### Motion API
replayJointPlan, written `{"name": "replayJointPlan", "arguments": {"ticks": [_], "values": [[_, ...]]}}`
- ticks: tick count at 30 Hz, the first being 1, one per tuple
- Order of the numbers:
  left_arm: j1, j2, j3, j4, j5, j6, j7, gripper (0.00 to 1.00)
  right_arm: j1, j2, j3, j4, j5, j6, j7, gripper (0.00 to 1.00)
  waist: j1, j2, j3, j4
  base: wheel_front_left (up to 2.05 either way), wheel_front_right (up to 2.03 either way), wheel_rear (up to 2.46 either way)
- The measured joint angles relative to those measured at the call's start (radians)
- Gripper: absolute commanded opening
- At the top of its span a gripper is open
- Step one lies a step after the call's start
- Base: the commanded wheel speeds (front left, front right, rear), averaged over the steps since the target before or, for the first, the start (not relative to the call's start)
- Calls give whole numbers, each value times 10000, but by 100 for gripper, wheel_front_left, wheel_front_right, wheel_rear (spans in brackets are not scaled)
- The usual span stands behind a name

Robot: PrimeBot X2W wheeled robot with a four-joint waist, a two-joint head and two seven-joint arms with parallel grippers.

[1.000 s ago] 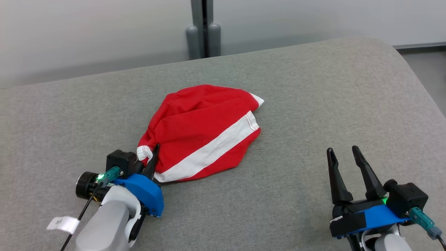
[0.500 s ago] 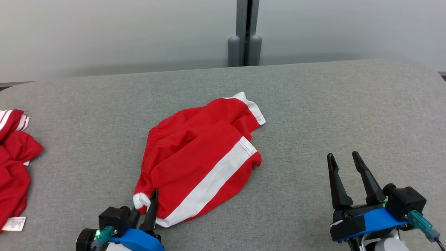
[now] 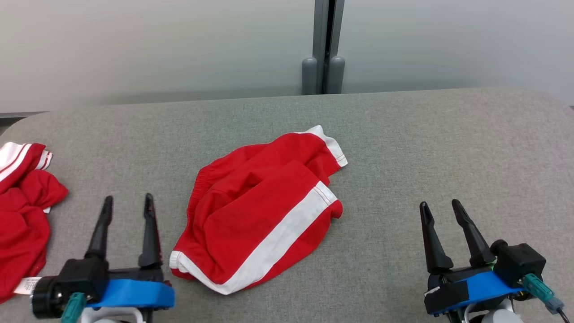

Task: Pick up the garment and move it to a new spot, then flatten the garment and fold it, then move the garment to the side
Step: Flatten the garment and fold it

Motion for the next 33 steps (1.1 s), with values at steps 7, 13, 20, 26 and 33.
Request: {"name": "replayJointPlan", "arguments": {"ticks": [7,13,20,26,33], "values": [[482,-221,1049,-167,838,-247,2,100,117,2,31,71,-192,0,0,100,0,0,-118,-17,0,0,0],[751,-466,1313,73,1250,-546,2,100,268,2,21,157,-284,0,2,100,0,0,-181,55,0,0,0],[764,-725,1442,121,1499,-686,2,100,84,0,351,416,-391,0,0,100,0,0,-201,255,0,0,0],[624,-823,1490,247,1590,-869,2,100,-999,-2,1162,1229,-840,0,6,100,1,0,-219,583,0,0,0],[447,-930,1476,305,1668,-1043,2,100,-2695,4,1935,2926,-1223,0,190,100,1,0,-129,1132,0,0,0]]}}
